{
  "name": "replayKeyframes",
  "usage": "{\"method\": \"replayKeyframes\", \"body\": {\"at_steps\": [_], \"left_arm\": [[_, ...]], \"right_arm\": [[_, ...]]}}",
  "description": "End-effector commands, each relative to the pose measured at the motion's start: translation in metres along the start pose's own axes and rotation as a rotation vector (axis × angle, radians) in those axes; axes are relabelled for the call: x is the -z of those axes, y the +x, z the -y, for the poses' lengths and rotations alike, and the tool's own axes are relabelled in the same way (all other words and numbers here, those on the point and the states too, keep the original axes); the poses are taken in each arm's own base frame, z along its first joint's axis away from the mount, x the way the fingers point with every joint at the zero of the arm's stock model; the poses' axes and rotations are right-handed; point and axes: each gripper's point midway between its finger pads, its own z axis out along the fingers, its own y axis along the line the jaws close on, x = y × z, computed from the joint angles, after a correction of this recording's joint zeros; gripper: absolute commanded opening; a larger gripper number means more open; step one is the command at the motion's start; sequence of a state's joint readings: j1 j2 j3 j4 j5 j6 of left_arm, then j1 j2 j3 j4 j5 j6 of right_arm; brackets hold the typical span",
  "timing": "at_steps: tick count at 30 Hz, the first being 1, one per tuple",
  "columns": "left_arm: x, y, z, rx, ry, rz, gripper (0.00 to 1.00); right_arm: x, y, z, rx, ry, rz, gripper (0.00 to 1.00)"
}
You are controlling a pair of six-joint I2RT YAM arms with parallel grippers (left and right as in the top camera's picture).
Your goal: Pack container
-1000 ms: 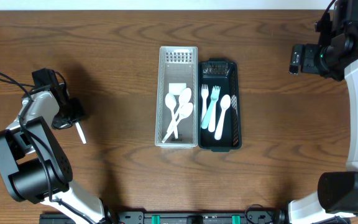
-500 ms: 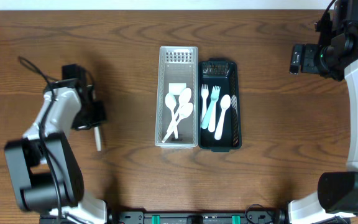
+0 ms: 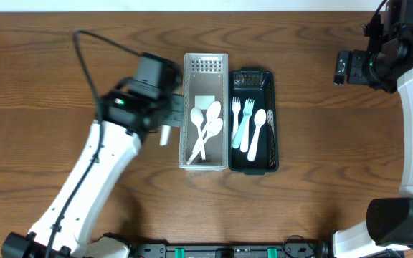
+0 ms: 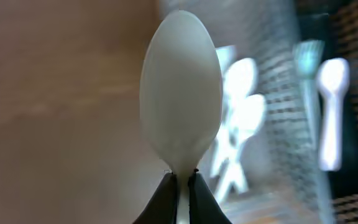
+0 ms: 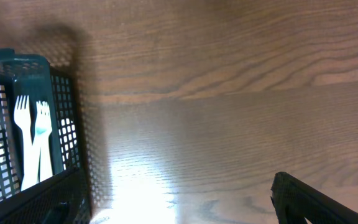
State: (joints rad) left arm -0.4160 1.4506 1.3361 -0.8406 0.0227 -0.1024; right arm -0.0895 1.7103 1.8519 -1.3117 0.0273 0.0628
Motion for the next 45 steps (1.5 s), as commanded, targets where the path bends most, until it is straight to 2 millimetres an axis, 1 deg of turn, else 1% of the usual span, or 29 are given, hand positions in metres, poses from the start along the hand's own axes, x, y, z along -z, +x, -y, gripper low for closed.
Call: {"method": "replayKeyframes", "body": {"at_steps": [1,3,5,9,10,11,12,14,15,16,18,19,21,23,26,28,29,30,33,35,37,39,42,45], "left_arm": [[-0.009,-0.006,0.028,-0.026,0.033,0.015,0.06],[-0.021,-0.007,0.039,-0.042,0.045,0.008,0.06],[-0.041,-0.004,0.047,-0.054,0.046,-0.021,0.06],[-0.078,0.009,0.049,-0.019,0.027,-0.103,0.08],[-0.086,0.013,0.049,-0.020,0.021,-0.124,0.15],[-0.090,0.015,0.048,-0.021,0.018,-0.136,0.27],[-0.093,0.016,0.047,-0.021,0.015,-0.142,0.32],[-0.093,0.013,0.048,-0.040,0.019,-0.131,0.38],[-0.091,0.009,0.048,-0.062,0.023,-0.117,0.44],[-0.087,0.004,0.049,-0.084,0.026,-0.102,0.50],[-0.076,-0.010,0.046,-0.084,0.018,-0.060,0.55],[-0.067,-0.020,0.043,-0.075,0.012,-0.024,0.62],[-0.052,-0.036,0.037,-0.054,0.013,0.028,0.83],[-0.032,-0.055,0.021,-0.013,0.003,0.094,0.98],[-0.005,-0.078,-0.019,0.074,-0.036,0.197,0.98],[0.012,-0.091,-0.057,0.146,-0.081,0.267,0.98],[0.017,-0.097,-0.072,0.176,-0.101,0.297,0.98],[0.024,-0.104,-0.093,0.213,-0.128,0.337,0.98],[0.034,-0.115,-0.133,0.279,-0.183,0.405,0.98],[0.041,-0.119,-0.158,0.318,-0.218,0.444,0.98],[0.047,-0.119,-0.180,0.353,-0.252,0.467,0.98],[0.051,-0.113,-0.197,0.375,-0.281,0.462,0.98],[0.053,-0.104,-0.208,0.366,-0.307,0.440,0.98],[0.057,-0.099,-0.204,0.363,-0.305,0.444,0.98]], "right_arm": [[0.002,-0.001,0.006,0.002,0.014,0.008,0.98],[0.002,-0.001,0.006,0.003,0.014,0.007,0.99],[0.002,0.000,0.006,0.003,0.014,0.007,0.98],[0.002,-0.001,0.006,0.002,0.013,0.009,0.99],[0.002,-0.001,0.006,0.003,0.013,0.009,0.99],[0.002,-0.001,0.006,0.003,0.014,0.009,0.99],[0.002,-0.001,0.006,0.003,0.013,0.009,0.99],[0.002,-0.002,0.006,0.003,0.013,0.014,0.99],[0.002,-0.003,0.006,0.003,0.013,0.018,0.99],[0.002,-0.004,0.006,0.002,0.013,0.021,0.99],[0.002,-0.007,0.005,0.002,0.012,0.032,0.99],[0.002,-0.010,0.005,0.002,0.012,0.047,0.99],[0.003,-0.021,0.005,0.000,0.009,0.090,0.99],[0.005,-0.038,0.003,-0.002,0.002,0.158,0.99],[0.014,-0.071,-0.011,0.007,-0.076,0.300,0.99],[0.023,-0.096,-0.019,0.016,-0.108,0.406,0.99],[0.027,-0.103,-0.020,0.018,-0.107,0.440,0.99],[0.030,-0.116,-0.019,0.017,-0.101,0.493,0.99],[0.034,-0.139,-0.020,0.016,-0.105,0.580,0.99],[0.031,-0.154,-0.020,0.016,-0.107,0.629,0.99],[0.025,-0.160,-0.021,0.018,-0.108,0.642,0.99],[0.018,-0.159,-0.020,0.026,-0.103,0.627,0.99],[0.013,-0.150,-0.013,0.031,-0.088,0.582,0.99],[0.011,-0.136,-0.002,0.029,-0.070,0.526,0.99]]}}
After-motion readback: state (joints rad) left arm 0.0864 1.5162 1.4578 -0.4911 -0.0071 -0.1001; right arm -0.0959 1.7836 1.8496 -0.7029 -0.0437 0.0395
